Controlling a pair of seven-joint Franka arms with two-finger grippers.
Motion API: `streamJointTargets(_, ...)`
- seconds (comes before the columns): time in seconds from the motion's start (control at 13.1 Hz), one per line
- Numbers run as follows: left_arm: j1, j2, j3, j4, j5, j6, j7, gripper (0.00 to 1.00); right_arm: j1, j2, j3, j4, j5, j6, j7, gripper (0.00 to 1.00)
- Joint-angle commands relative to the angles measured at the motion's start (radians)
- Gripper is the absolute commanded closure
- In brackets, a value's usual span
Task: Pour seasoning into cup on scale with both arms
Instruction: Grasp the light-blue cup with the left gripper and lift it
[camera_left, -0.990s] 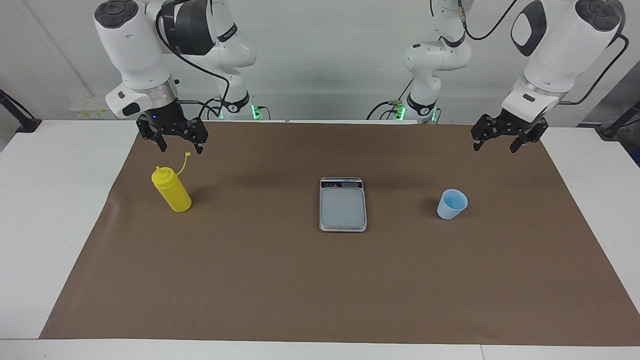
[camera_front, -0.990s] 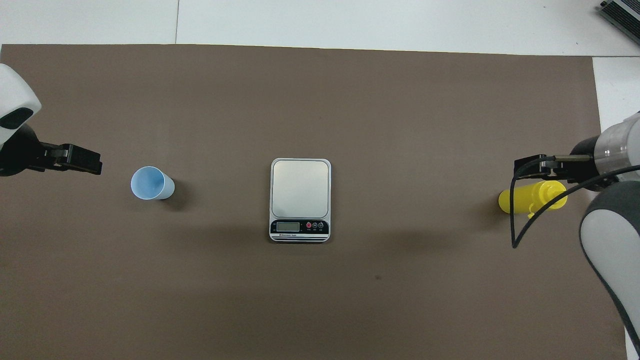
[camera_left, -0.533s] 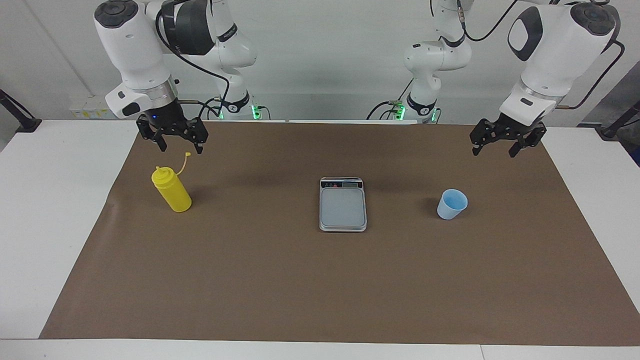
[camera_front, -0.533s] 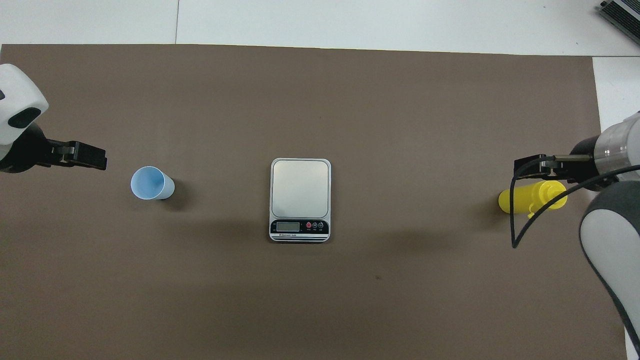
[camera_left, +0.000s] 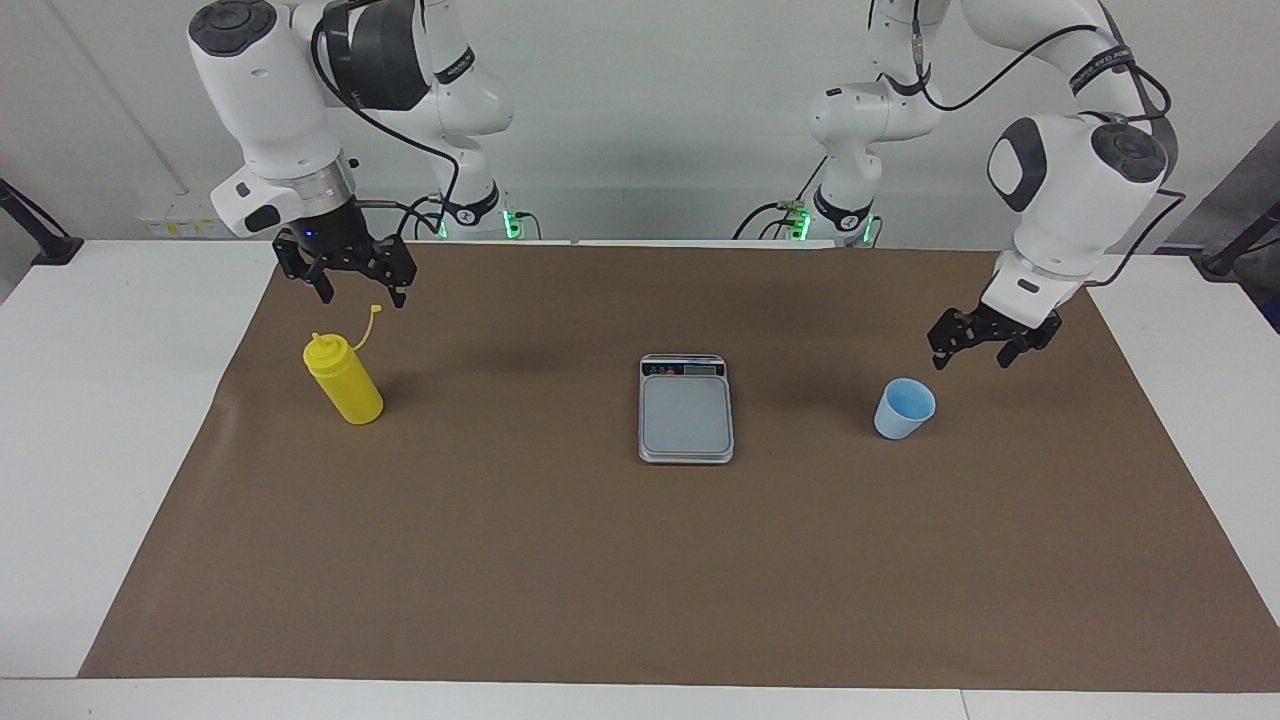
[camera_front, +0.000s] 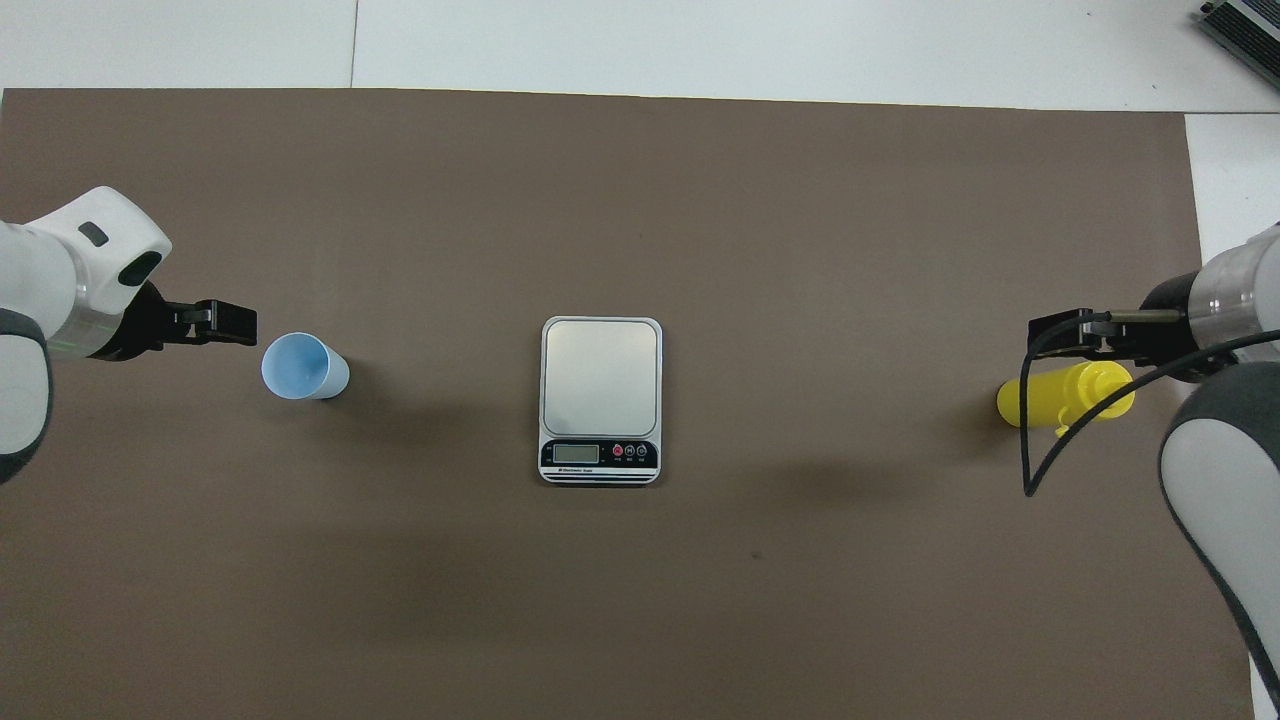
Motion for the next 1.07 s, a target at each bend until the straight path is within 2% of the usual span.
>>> streamJointTargets(0.0,-0.010,-0.031,-0.004,-0.134,0.006,0.149,-0.053,0.00,-0.012,-0.022,0.005,-0.023,0.003,0.006,-0.013,0.00)
streamJointTargets(0.61,0.021,-0.008,-0.004,-0.254,0.000,0.364,-0.088,0.00,-0.012,-0.022,0.005,-0.023,0.003,0.006,-0.013,0.00)
streamJointTargets(0.99,0.004,0.026,-0.004,-0.291,-0.001,0.419,-0.144,0.00,-0.012,-0.022,0.005,-0.023,0.003,0.006,-0.013,0.00)
